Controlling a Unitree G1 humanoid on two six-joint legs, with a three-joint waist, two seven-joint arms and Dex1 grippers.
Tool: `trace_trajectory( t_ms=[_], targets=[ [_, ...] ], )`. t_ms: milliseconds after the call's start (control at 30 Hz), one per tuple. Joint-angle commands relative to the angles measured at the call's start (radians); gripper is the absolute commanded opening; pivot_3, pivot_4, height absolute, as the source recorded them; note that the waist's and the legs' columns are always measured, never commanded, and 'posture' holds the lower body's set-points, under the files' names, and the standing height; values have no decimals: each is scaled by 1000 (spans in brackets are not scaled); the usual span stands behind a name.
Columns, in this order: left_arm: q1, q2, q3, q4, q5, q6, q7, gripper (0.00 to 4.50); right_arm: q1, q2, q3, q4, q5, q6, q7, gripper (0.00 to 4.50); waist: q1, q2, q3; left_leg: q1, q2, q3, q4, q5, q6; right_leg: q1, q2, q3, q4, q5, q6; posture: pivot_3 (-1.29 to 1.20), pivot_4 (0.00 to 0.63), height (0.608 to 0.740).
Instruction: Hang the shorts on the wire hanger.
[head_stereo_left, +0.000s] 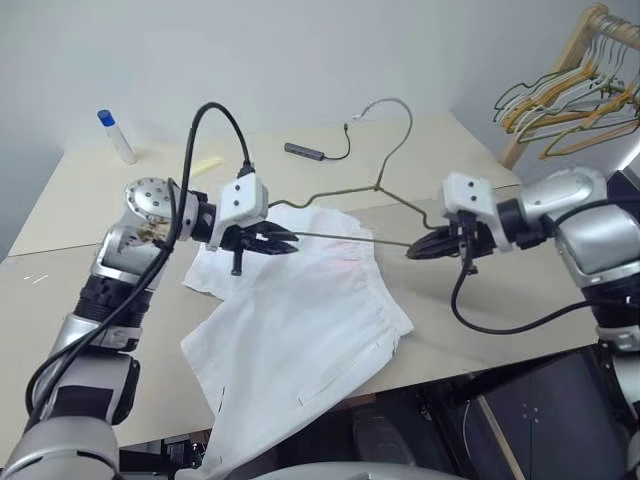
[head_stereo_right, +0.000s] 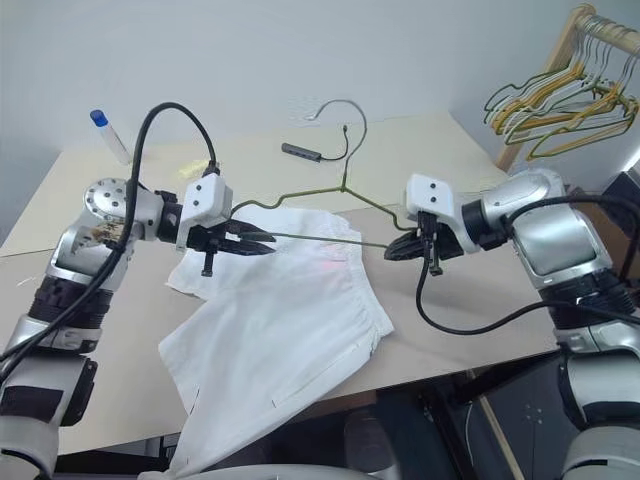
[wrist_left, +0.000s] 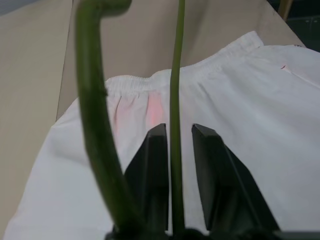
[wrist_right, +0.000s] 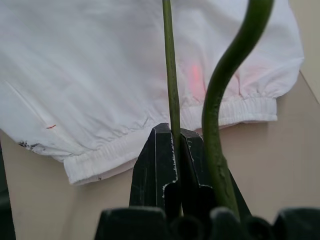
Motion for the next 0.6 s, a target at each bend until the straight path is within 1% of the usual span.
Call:
trace_trajectory(
  t_ms=[33, 100, 167, 233, 300, 367, 467, 600],
  targets=[
    [-22, 15, 53, 40, -32, -25, -13, 1930, 62, -43, -118, -84, 69, 78, -23, 0, 1, 0, 0, 0, 0, 0, 0, 0, 0, 0, 0, 0, 0, 0, 0, -200, 0, 740],
    [-27, 25, 93, 107, -31, -60, 19, 2624, 159, -70, -192, -128, 115, 141, -46, 0, 3, 0, 0, 0, 0, 0, 0, 0, 0, 0, 0, 0, 0, 0, 0, -197, 0, 740],
    [-32, 28, 151, 148, -61, -51, 55, 3237, 259, -90, -265, -155, 147, 202, -87, 0, 6, 0, 0, 0, 0, -1, 0, 0, 0, 1, 0, -2, 0, 0, 0, -196, 0, 740],
    [-19, 32, 219, 142, -104, -28, 86, 3855, 382, -96, -351, -150, 176, 276, -144, 0, 6, 0, 0, 0, 0, -1, 1, 0, 0, 1, 0, -2, 0, 0, 0, -191, 0, 740],
    [14, 19, 279, 82, -158, 16, 132, 4473, 485, -89, -421, -132, 203, 370, -202, 0, 10, 0, 0, 0, 0, -1, 1, 0, 0, 2, 0, -2, -1, 0, 0, -184, 0, 740],
    [53, 19, 311, 5, -224, 77, 122, 4473, 561, -77, -464, -131, 225, 433, -242, 0, 11, 0, 0, 0, 0, -1, 1, 0, 0, 2, -1, -1, 0, 0, 0, -178, 0, 740],
    [149, 43, 323, -144, -306, 133, 75, 4473, 659, -51, -486, -108, 248, 519, -287, 0, 13, 0, -1, 1, 1, 0, 1, 0, 0, 3, 0, 0, 0, 0, 0, -170, 0, 740],
    [229, 71, 320, -241, -339, 154, 56, 4473, 687, -14, -477, -80, 270, 565, -316, 0, 17, 0, -1, 3, 2, 1, 1, 0, 0, 4, 1, 0, 0, 0, 0, -163, 0, 740]
  ],
)
